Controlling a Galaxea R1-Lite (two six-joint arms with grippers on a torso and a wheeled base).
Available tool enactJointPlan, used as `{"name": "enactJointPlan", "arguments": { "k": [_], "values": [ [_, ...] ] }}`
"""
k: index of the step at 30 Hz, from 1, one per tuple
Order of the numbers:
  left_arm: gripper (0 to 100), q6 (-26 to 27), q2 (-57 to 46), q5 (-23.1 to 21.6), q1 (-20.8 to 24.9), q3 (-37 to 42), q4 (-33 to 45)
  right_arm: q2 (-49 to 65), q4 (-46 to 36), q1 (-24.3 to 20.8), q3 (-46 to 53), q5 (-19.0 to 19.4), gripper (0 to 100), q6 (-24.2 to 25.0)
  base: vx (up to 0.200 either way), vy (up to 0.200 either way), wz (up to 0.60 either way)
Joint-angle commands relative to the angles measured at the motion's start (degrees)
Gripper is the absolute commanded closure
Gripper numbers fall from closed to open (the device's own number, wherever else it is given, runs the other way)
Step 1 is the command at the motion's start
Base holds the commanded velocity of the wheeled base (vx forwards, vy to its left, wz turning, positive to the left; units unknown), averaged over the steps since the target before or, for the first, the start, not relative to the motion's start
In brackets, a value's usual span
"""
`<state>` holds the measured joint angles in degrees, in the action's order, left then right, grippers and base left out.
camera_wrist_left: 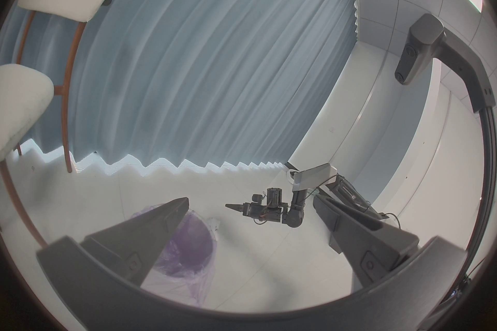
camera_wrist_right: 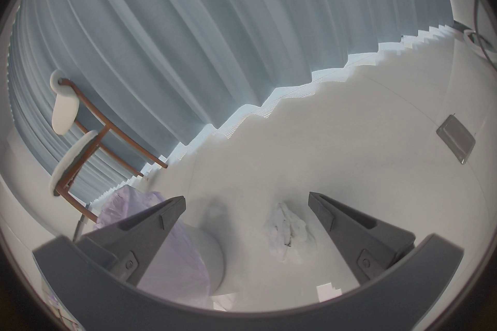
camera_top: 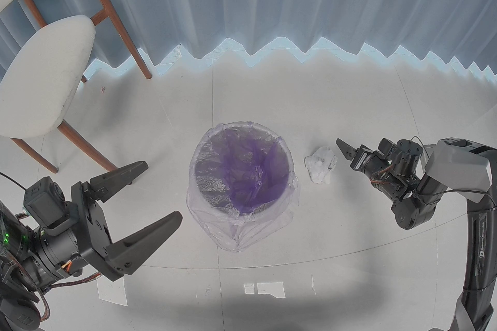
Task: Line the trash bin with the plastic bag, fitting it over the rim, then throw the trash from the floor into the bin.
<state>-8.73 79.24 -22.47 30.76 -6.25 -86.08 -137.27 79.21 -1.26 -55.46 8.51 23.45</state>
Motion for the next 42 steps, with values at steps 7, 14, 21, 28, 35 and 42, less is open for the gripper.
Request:
{"name": "enactJointPlan", "arguments": {
  "k": [7, 14, 21, 28, 35, 42],
  "values": [
    [0, 3.46, 0.39, 1.02, 1.5, 0.89, -0.06, -4.77, -2.31, 0.38, -3.43, -0.16, 0, -9.74, 0.0, 0.0, 0.0],
    [0, 4.07, 0.39, 0.58, 1.5, 1.95, -0.06, -6.96, -9.52, 0.73, -9.76, 0.37, 0, -10.27, 0.0, 0.0, 0.0],
    [0, 5.74, 0.74, 0.41, 1.5, 3.09, -0.06, -11.01, -15.41, 1.34, -17.05, 1.07, 0, -11.33, 0.0, 0.0, 0.0],
    [0, 5.74, 0.74, 0.32, 1.5, 3.18, -0.06, -15.14, -19.01, 1.34, -23.82, 1.51, 0, -12.38, 0.0, 0.0, 0.0],
    [0, 5.74, 0.83, 0.41, 1.5, 3.27, -0.06, -19.09, -23.32, 1.34, -31.29, 1.51, 0, -13.96, 0.0, 0.0, 0.0],
    [0, 5.74, 0.92, 0.41, 1.5, 3.35, -0.06, -23.66, -26.66, 1.26, -38.68, 1.33, 0, -18.62, 0.0, 0.0, 0.0]
  ]
}}
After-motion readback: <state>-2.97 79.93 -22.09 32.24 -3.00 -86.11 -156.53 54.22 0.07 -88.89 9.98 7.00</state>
